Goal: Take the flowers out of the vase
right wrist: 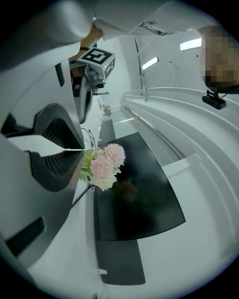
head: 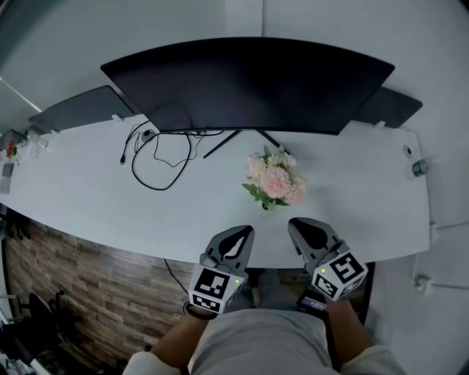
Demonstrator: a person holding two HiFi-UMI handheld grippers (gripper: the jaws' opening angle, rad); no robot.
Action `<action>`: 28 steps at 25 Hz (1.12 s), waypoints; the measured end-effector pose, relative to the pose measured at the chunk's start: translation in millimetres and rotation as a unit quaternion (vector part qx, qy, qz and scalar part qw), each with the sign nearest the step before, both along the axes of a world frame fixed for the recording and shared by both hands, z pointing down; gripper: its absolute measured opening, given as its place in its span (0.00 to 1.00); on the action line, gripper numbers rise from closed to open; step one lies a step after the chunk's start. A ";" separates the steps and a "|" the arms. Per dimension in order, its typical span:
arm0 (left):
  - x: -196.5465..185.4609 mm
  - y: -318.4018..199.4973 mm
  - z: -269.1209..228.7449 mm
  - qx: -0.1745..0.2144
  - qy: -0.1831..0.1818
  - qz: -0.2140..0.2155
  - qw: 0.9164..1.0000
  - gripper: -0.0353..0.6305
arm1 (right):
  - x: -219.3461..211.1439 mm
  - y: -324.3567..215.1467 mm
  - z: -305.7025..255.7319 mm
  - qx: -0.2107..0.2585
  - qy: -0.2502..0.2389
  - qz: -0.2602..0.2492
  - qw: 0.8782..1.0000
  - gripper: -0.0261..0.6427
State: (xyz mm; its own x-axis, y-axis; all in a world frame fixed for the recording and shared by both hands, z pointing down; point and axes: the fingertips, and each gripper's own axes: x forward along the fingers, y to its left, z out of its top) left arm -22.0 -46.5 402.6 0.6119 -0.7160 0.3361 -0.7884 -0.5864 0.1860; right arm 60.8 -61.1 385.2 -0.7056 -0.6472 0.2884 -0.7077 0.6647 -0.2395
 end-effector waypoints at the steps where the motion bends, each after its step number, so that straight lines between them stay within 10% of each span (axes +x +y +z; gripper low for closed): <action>1: -0.3 -1.4 3.2 -0.002 -0.001 0.000 1.000 0.06 | -0.4 -2.1 2.9 -0.001 0.002 0.000 1.000 0.09; 28: 20.5 -29.9 81.6 -0.039 -0.031 0.052 0.997 0.34 | -16.0 -39.0 66.1 -0.034 0.013 -0.006 0.999 0.33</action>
State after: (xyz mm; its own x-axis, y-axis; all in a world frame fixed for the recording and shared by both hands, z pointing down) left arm -1.5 -76.4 484.2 0.6577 -0.6204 0.4272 -0.7357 -0.6509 0.1873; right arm 44.9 -100.0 451.3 -0.7043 -0.6177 0.3499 -0.7069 0.6555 -0.2657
